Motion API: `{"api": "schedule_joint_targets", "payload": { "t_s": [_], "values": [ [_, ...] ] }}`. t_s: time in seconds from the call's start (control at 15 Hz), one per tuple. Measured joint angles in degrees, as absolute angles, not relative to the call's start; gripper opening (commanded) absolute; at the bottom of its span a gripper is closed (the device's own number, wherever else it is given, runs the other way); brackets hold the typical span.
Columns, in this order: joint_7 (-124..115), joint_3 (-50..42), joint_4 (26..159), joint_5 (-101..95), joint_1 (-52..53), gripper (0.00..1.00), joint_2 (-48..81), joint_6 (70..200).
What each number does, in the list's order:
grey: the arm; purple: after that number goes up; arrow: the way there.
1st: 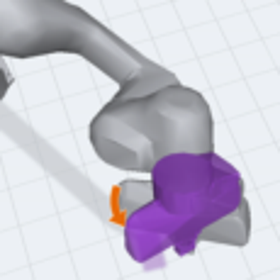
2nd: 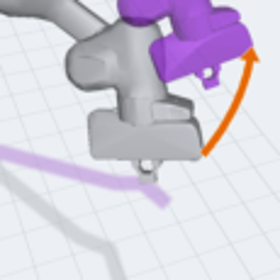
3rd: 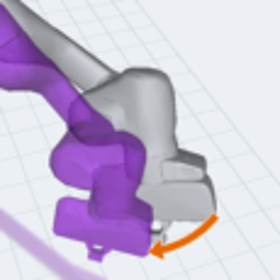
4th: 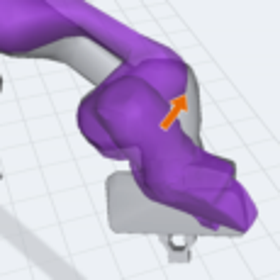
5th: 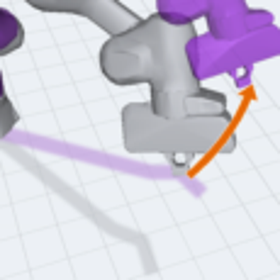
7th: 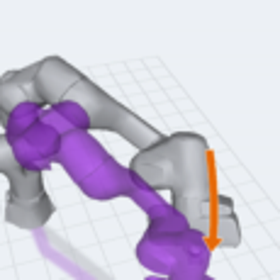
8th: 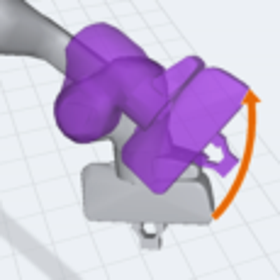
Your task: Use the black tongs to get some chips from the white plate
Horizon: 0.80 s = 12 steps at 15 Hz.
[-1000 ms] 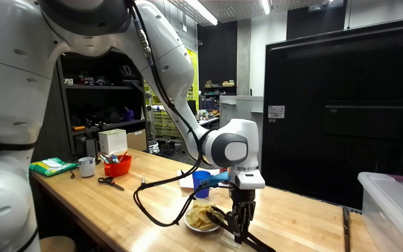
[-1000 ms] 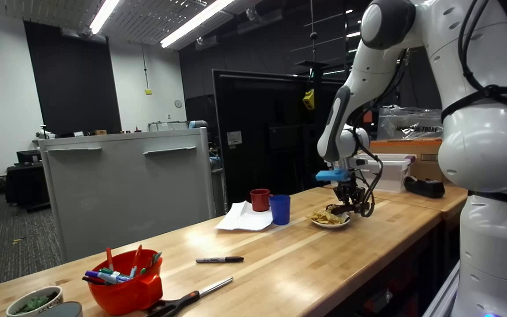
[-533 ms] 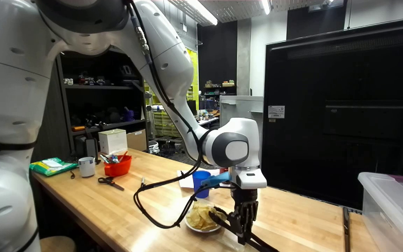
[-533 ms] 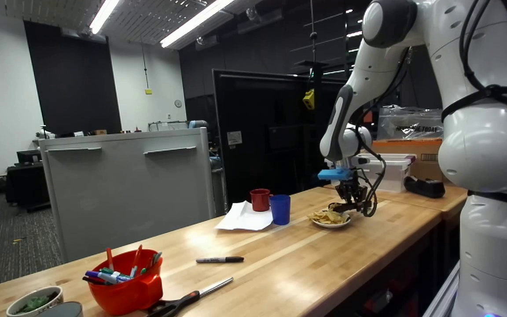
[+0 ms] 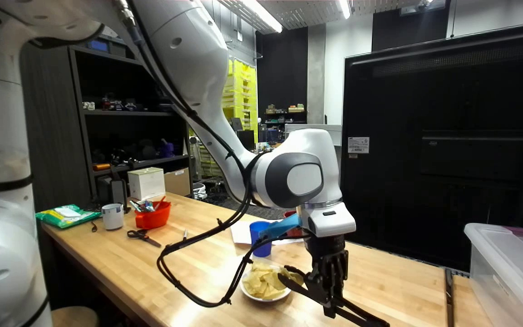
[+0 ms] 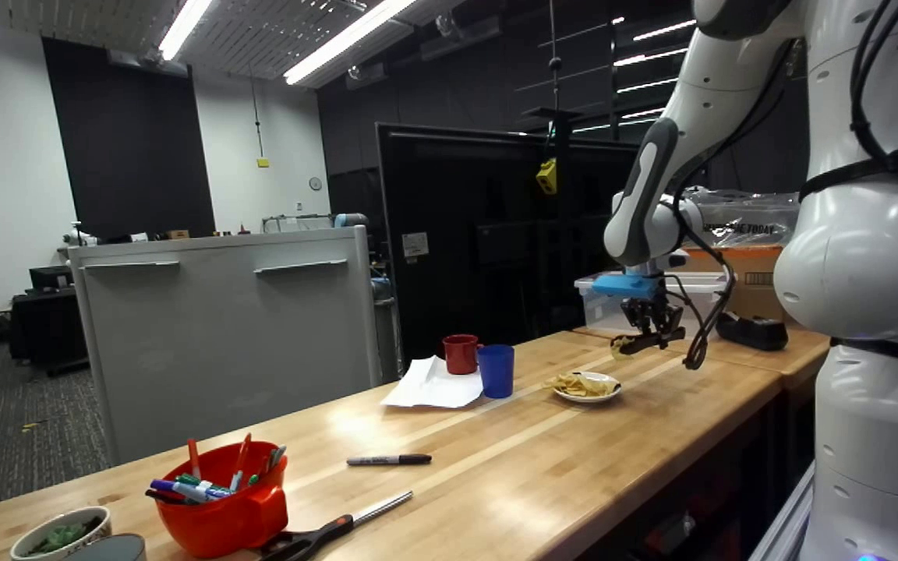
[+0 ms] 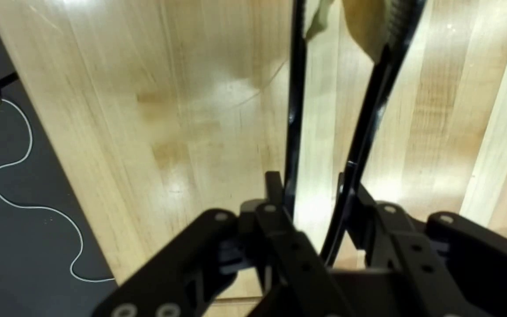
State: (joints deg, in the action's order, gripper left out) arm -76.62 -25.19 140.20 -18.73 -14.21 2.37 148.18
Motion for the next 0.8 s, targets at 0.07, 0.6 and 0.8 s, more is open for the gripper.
{"api": "schedule_joint_targets", "payload": {
  "t_s": [0.07, 0.6, 0.8],
  "values": [
    [-77.05, -25.11, 140.83, -19.78, -14.73, 0.10, 1.16, 148.18],
    [-77.98, -22.60, 143.51, -23.09, -19.82, 0.10, -6.39, 147.82],
    [-75.38, -21.72, 143.02, -20.30, -20.91, 0.10, -8.87, 145.83]
  ]
}}
